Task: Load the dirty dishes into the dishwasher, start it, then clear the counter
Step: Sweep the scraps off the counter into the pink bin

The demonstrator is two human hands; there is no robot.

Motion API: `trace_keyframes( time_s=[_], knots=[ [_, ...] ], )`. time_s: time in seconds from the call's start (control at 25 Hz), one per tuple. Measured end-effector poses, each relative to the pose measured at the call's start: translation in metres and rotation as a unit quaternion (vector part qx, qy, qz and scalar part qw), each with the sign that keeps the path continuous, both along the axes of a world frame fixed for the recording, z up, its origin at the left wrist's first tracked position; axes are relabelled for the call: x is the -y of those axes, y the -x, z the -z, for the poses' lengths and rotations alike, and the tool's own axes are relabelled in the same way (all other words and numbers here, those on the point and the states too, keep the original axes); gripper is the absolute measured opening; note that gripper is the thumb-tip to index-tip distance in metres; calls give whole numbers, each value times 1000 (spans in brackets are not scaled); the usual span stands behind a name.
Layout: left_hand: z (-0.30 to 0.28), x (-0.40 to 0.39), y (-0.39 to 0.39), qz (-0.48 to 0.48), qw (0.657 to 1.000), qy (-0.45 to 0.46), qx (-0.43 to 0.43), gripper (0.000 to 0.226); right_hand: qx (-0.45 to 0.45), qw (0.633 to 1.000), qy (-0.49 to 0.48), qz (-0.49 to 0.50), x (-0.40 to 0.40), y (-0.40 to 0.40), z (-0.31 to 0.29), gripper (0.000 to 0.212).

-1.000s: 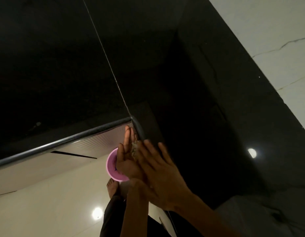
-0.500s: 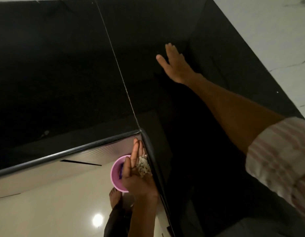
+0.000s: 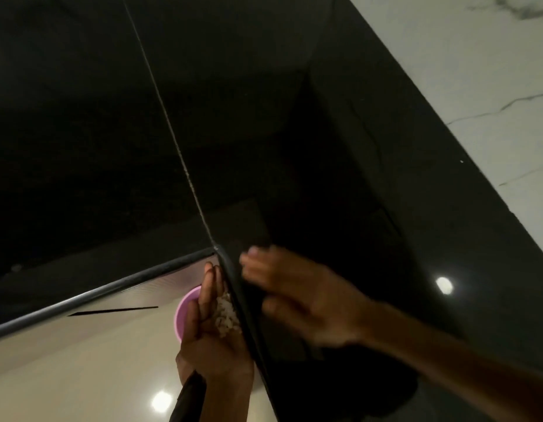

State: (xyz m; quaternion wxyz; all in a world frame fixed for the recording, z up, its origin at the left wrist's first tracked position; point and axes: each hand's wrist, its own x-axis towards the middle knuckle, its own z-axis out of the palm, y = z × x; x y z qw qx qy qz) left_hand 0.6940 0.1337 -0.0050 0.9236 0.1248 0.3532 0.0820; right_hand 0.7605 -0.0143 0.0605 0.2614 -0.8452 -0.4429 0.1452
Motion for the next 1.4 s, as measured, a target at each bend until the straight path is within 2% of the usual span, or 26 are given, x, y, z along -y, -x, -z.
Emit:
trace_keyframes(
  time_s=[0.04, 0.08, 0.12, 0.2, 0.28, 0.36, 0.4, 0.48, 0.52, 0.56, 0.6, 0.64, 0.68, 0.72, 0.76, 0.8, 0.84, 0.92, 0.96, 1.04, 1.08, 1.16, 1.28, 1.4],
  knots=[
    [1, 0, -2, -11, 1000, -13, 1, 43, 23, 988, -46, 147, 15, -38, 0, 46],
    [4, 0, -1, -19, 999, -25, 9, 48, 50, 955, -74, 283, 35, -84, -2, 46],
    [7, 1, 0, -13, 999, -40, 14, 52, 79, 914, -61, 394, 58, -130, -4, 48],
    [12, 2, 0, -7, 999, -30, 17, 47, 73, 863, 52, 498, 105, -209, -6, 58],
    [18, 5, 0, -6, 999, -4, 51, 52, -2, 840, 124, 528, 137, -259, -3, 67],
    [27, -3, 11, -7, 987, 52, 155, 63, -7, 854, 165, 494, 124, -272, 1, 72],
    [39, -8, 8, -2, 979, 28, 200, 63, 24, 875, 176, 451, 104, -264, 1, 74],
    [48, -12, 8, 21, 962, 14, 270, 61, 108, 928, 181, 307, 53, -208, 12, 70],
    [32, 9, -2, 10, 952, 48, 302, 61, 147, 952, 175, 205, 28, -159, 20, 67],
    [27, 22, -9, -38, 943, 96, 317, 63, 166, 969, 161, 87, 3, -101, 26, 64],
    [15, 34, -14, -121, 919, 180, 328, 63, 160, 976, 148, -25, -17, -44, 22, 60],
    [5, 40, -19, -179, 893, 233, 339, 60, 120, 978, 133, -107, -25, -1, 17, 56],
    [-5, 39, -23, -206, 910, 229, 277, 56, 76, 985, 95, -126, -20, 19, 15, 53],
    [-6, 39, -22, -163, 951, 148, 218, 52, 35, 996, 33, -79, -6, 19, 10, 51],
    [-4, 30, -15, -96, 987, 79, 100, 50, 26, 999, -24, 22, 17, 5, 6, 48],
    [-3, 21, -9, -54, 998, 20, 27, 45, 37, 984, -60, 163, 46, -16, 2, 46],
    [-2, 10, -3, -67, 998, -9, -12, 40, 59, 946, -70, 310, 87, -44, 1, 48],
    [-19, 11, -6, -50, 999, -8, -13, 45, 75, 841, 40, 535, 177, -97, -4, 69],
    [-21, 9, -4, -50, 999, 0, -11, 50, 60, 798, 124, 587, 215, -113, -2, 86],
    [-20, 11, -6, -48, 998, 15, -23, 53, 31, 759, 217, 613, 256, -125, 5, 112],
    [-19, 11, -4, -44, 999, 21, -11, 52, 15, 755, 233, 613, 253, -122, 11, 109],
    [-13, 6, -3, -56, 998, 16, 0, 50, 44, 797, 213, 563, 208, -101, 23, 92],
    [-11, 6, -1, -59, 998, 25, 10, 47, 111, 897, 189, 383, 99, -39, 35, 78],
    [-9, 4, -1, -55, 995, 72, 29, 48, 90, 952, 132, 262, 5, 37, 38, 65]
  ],
)
